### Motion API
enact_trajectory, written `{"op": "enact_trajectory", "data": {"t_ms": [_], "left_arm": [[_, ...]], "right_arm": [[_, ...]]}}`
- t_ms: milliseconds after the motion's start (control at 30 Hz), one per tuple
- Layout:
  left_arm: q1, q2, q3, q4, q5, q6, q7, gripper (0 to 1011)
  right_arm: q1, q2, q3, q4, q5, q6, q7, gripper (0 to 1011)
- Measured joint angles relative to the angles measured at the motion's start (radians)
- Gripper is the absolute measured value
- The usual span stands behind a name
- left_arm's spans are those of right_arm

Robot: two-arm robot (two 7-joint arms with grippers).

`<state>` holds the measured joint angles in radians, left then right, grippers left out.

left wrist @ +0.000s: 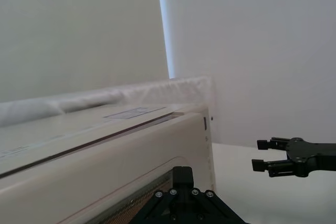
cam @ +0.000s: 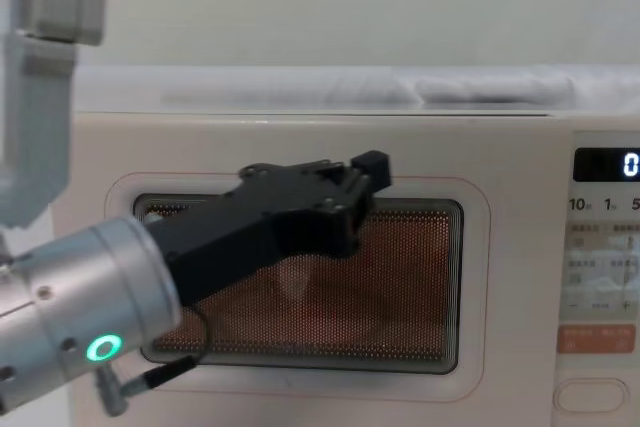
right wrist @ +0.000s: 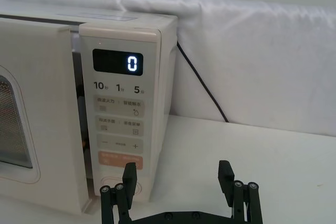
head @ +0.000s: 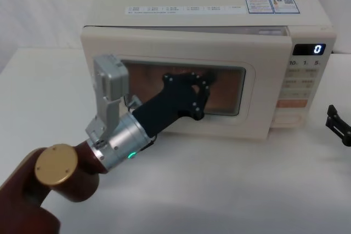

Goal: Press the button to open the microwave door with one hand; close the microwave door with the other hand.

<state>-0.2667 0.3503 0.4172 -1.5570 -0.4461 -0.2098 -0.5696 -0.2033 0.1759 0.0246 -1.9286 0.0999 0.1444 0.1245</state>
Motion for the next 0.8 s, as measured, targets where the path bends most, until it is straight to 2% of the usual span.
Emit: {"op": "enact_trajectory", "data": {"t_ms": [233,300,533,800], "left_arm": [[-0.033,-0.021,0.022,0.022,0.021,-0.004,0.017,0],[-0.046,-0.035,0.026,0.031,0.044,-0.005,0.046,0],[-0.062,-0.057,0.027,0.042,0.081,0.004,0.092,0],[-0.064,-0.069,0.027,0.049,0.103,0.014,0.109,0]], "right_arm": [[0.0,0.0,0.0,0.0,0.0,0.0,0.0,1002],[0.0,0.0,0.0,0.0,0.0,0.0,0.0,1002],[0.0,0.0,0.0,0.0,0.0,0.0,0.0,1002],[0.0,0.0,0.0,0.0,0.0,0.0,0.0,1002]]}}
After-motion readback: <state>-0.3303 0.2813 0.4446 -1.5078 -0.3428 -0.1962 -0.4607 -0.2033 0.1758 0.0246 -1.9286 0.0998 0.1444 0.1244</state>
